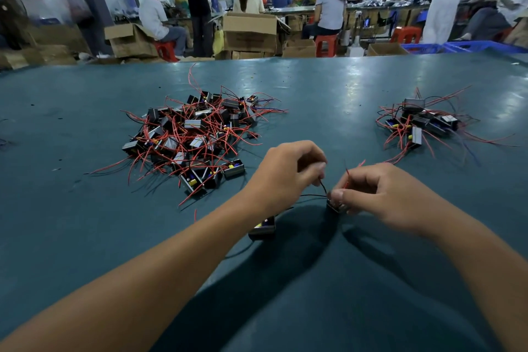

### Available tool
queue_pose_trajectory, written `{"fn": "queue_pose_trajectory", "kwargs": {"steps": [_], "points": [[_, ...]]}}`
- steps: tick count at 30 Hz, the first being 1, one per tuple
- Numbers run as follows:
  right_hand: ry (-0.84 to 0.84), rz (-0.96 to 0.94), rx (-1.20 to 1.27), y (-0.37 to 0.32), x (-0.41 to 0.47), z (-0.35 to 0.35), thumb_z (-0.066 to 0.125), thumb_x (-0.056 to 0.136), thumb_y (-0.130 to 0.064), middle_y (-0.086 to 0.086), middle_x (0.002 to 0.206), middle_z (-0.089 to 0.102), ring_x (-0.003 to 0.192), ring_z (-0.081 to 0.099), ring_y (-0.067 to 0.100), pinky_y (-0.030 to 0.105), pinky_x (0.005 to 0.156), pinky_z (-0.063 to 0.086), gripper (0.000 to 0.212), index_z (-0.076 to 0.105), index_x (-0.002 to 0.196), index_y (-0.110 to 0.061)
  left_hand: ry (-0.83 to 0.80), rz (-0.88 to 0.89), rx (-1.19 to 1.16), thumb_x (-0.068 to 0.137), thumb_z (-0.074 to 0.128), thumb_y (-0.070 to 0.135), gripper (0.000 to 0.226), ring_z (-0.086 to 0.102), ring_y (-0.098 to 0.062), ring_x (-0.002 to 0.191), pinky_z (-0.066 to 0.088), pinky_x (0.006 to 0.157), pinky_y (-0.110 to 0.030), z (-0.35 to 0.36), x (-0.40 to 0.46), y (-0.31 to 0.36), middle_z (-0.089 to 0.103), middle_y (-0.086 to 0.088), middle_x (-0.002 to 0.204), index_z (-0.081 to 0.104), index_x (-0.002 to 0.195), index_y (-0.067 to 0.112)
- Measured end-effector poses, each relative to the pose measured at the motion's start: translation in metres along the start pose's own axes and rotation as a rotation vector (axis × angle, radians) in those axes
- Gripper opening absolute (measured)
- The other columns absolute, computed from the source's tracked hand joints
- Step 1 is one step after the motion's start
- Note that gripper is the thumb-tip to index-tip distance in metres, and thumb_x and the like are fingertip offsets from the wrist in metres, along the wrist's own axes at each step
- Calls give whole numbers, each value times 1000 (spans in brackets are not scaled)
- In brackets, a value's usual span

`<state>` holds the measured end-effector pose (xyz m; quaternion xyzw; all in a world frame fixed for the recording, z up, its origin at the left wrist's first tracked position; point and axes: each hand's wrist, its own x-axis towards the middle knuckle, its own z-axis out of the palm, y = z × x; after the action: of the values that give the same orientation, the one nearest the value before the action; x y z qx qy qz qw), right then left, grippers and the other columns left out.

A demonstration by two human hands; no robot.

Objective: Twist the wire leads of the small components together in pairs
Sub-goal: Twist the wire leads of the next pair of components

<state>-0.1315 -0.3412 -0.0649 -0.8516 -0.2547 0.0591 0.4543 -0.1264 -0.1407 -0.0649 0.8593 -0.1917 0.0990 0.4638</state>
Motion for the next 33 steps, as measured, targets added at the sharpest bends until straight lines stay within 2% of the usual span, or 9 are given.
{"fn": "queue_pose_trajectory", "kwargs": {"steps": [3, 6, 8, 10, 14, 17, 21, 28, 33], "points": [[72, -12, 101, 0, 1, 1, 70, 89, -21, 8, 77, 74, 72, 67, 28, 42, 78, 53, 13, 74, 80, -13, -24, -112, -156, 97, 61, 4, 6, 72, -21, 77, 61, 76, -38, -3, 1, -3, 75, -11, 89, 63, 101, 7], [69, -51, 166, -2, 1, 9, 69, 89, -23, 16, 82, 73, 73, 62, 20, 40, 74, 52, 15, 75, 85, -10, 39, -96, -57, 94, 68, 16, 24, 70, -17, 86, 58, 82, -32, -13, -5, -5, 71, 1, 100, 59, 116, 16], [36, -45, 182, 0, 1, 14, 66, 91, -23, 16, 85, 73, 75, 61, 18, 44, 75, 50, 17, 76, 88, -10, 142, -28, 51, 93, 69, 21, 18, 65, -5, 82, 53, 78, -20, -25, -17, -9, 68, 13, 93, 61, 110, 23], [-8, -33, 232, 2, 1, 17, 61, 93, -24, 8, 88, 75, 77, 64, 11, 32, 74, 52, 21, 76, 93, -9, 170, 5, 115, 94, 67, 21, 7, 60, -5, 72, 49, 70, -17, -38, -32, -15, 65, 18, 83, 64, 96, 27], [-38, -35, 393, 7, 2, 22, 55, 90, -25, 10, 100, 75, 92, 70, 17, 21, 82, 54, 29, 72, 99, -3, -19, -113, 103, 93, 69, 25, 3, 55, -13, 60, 54, 66, -37, -44, -45, -22, 66, 18, 82, 68, 95, 27], [-22, -32, 448, 9, 4, 24, 58, 88, -25, 9, 101, 76, 89, 70, 12, 18, 79, 52, 25, 71, 94, -4, -86, -120, 136, 91, 70, 33, 11, 46, -2, 54, 45, 57, -21, -42, -47, -24, 64, 28, 80, 69, 100, 28], [-24, -34, 421, 9, 3, 22, 68, 82, -27, 8, 101, 76, 90, 70, 12, 19, 80, 53, 19, 73, 92, -11, -80, -76, 200, 94, 68, 33, 7, 45, -3, 52, 37, 51, -14, -41, -49, -25, 60, 35, 78, 67, 100, 30], [7, 41, 510, 11, 3, 19, 61, 86, -12, 16, 100, 74, 87, 70, 20, 25, 78, 57, 12, 62, 86, 0, 27, -30, 307, 101, 51, 5, 25, 52, 10, 66, 37, 61, -10, -26, -52, -16, 66, 12, 100, 60, 118, 20], [-45, 89, 562, 10, 1, 19, 62, 85, -8, 19, 101, 73, 95, 68, 30, 41, 91, 54, 10, 59, 85, 1, 125, 87, 325, 98, 58, 16, 36, 54, 1, 66, 42, 69, -23, -5, -51, 2, 65, 14, 114, 53, 134, 21]]}}
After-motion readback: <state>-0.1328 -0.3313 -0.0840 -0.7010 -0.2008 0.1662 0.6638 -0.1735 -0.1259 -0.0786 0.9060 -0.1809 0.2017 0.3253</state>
